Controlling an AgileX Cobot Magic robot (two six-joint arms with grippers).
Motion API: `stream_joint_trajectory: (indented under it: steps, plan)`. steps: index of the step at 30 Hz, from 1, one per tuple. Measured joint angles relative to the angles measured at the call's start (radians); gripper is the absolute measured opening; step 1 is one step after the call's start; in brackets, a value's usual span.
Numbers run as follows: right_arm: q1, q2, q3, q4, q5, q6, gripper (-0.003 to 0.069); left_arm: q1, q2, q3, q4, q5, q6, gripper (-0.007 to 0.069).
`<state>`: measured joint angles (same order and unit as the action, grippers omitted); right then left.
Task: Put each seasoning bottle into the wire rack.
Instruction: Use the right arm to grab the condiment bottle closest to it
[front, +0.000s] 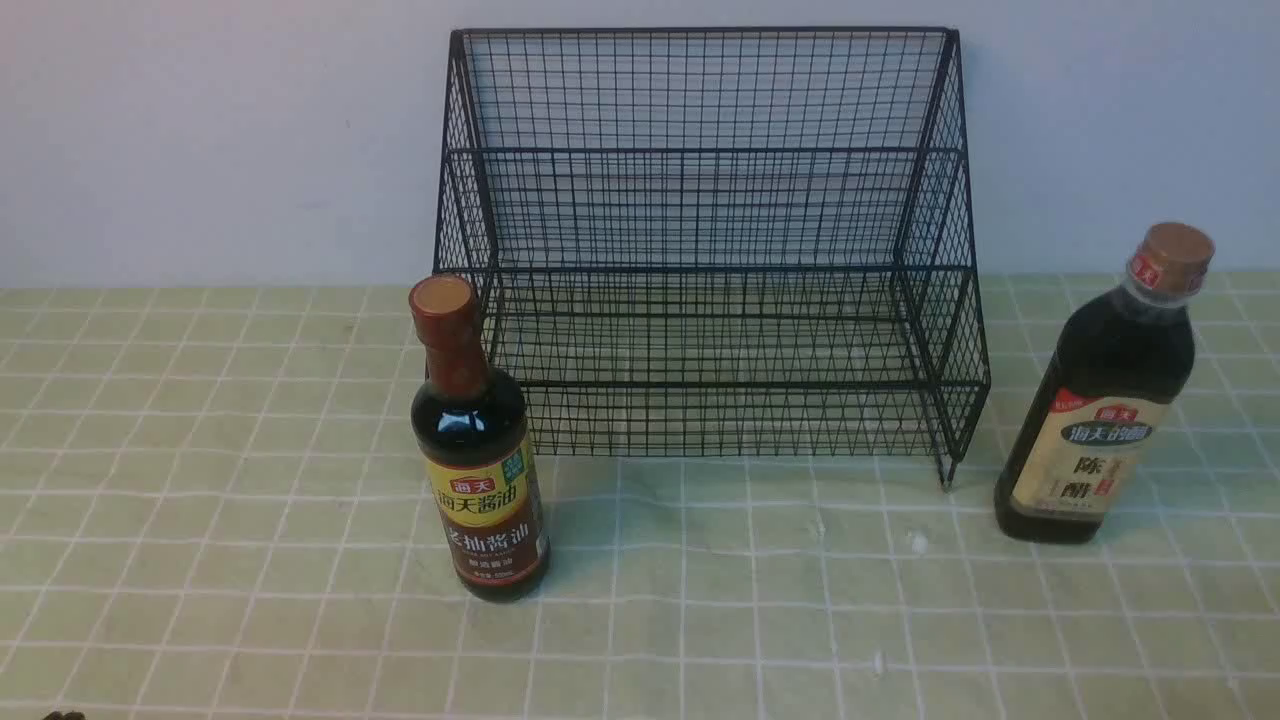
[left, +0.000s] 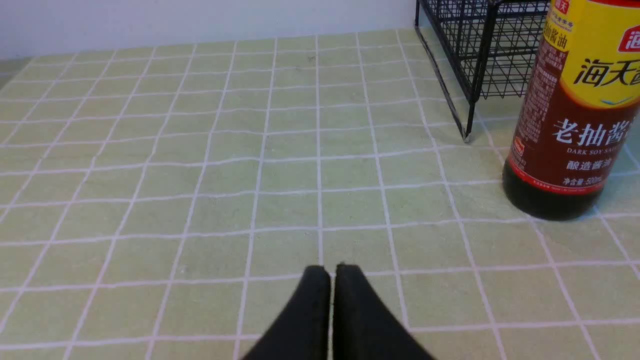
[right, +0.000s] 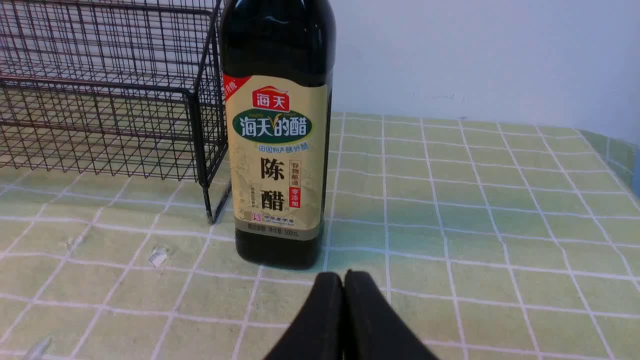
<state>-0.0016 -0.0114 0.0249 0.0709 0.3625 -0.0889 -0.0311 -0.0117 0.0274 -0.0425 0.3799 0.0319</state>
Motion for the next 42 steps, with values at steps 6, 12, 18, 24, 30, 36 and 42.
stream_joint_trajectory:
  steps: [6, 12, 18, 24, 30, 36, 42]
  plan:
    - [0.0, 0.0, 0.0, 0.0, 0.0, 0.0, -0.0008, 0.0, 0.0, 0.0, 0.0, 0.0, 0.0, -0.0006]
    - [0.0, 0.0, 0.0, -0.001, 0.0, 0.0, -0.0008, 0.0, 0.0, 0.0, 0.0, 0.0, 0.0, -0.0006]
    - [0.0, 0.0, 0.0, -0.002, 0.0, 0.0, -0.0008, 0.0, 0.0, 0.0, 0.0, 0.0, 0.0, -0.0006]
    - [0.0, 0.0, 0.0, -0.002, 0.0, 0.0, -0.0008, 0.0, 0.0, 0.0, 0.0, 0.0, 0.0, -0.0006]
    - [0.0, 0.0, 0.0, -0.002, 0.0, 0.0, -0.0008, 0.0, 0.0, 0.0, 0.0, 0.0, 0.0, -0.0006]
    - [0.001, 0.0, 0.002, 0.128, -0.111, 0.029, -0.0008, 0.0, 0.0, 0.0, 0.0, 0.0, 0.0, -0.0006]
    - [0.001, 0.0, 0.002, 0.47, -0.314, 0.133, -0.0008, 0.0, 0.0, 0.0, 0.0, 0.0, 0.0, -0.0006]
